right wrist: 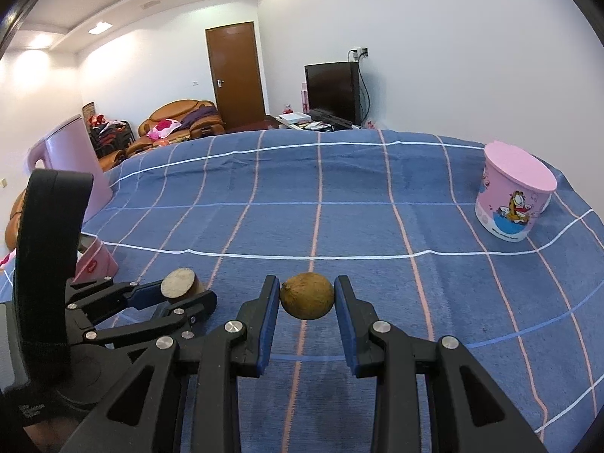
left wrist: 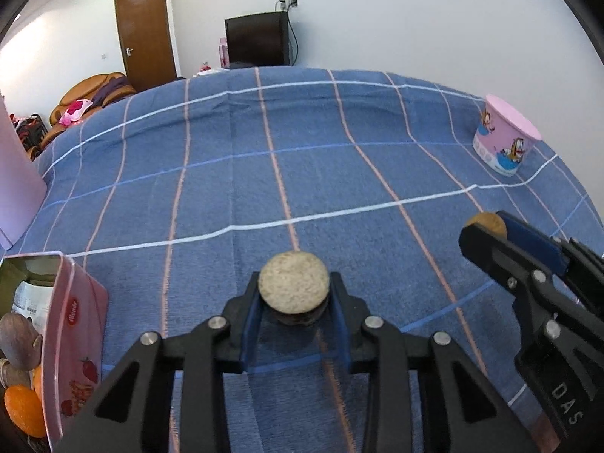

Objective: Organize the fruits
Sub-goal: 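Lift the held jar and kiwi-like fruit off the table and hold them up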

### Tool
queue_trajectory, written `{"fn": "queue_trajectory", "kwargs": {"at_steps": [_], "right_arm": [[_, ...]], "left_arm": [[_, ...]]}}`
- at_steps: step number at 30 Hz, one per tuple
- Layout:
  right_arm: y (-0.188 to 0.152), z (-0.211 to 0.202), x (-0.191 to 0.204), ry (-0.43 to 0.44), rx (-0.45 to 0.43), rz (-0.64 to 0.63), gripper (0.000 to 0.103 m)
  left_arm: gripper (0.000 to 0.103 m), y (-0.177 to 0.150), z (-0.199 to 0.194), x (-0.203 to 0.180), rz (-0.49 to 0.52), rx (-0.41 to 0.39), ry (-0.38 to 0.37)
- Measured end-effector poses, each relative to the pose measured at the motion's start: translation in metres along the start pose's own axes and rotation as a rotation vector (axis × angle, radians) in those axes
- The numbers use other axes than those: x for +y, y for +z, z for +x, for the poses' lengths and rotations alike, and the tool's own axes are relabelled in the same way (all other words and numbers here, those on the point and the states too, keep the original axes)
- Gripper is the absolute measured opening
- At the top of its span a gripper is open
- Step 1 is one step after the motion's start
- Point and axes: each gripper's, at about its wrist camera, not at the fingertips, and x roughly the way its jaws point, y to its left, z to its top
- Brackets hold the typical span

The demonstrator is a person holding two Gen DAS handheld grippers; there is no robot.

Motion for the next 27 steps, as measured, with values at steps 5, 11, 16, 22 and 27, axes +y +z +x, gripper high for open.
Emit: {"fn": "queue_trajectory", "kwargs": {"at_steps": [5, 11, 16, 22, 27], "right_arm": [[0.000, -0.001, -0.001, 0.005, -0.014, 0.001, 0.032], [-0.003, -0.009, 0.001, 0.005, -0.046, -0.010, 0.032], [-0.003, -0.014, 0.005, 0.002, -0.071, -0.028, 0.032], [-0.003, -0.017, 0.006, 0.000, -0.089, -0.034, 0.032], [-0.004, -0.021, 0.007, 0.003, -0.112, -0.039, 0.032]], "left_arm": [[0.035, 0.001, -0.007, 0.000, -0.001, -0.042, 0.017], [0.035, 0.001, -0.017, -0.001, 0.006, -0.099, 0.055], [0.035, 0.000, -0.022, -0.002, 0.009, -0.127, 0.071], [0.035, -0.001, -0.027, -0.002, 0.013, -0.158, 0.086], [0.035, -0.003, -0.032, -0.002, 0.010, -0.184, 0.099]]}}
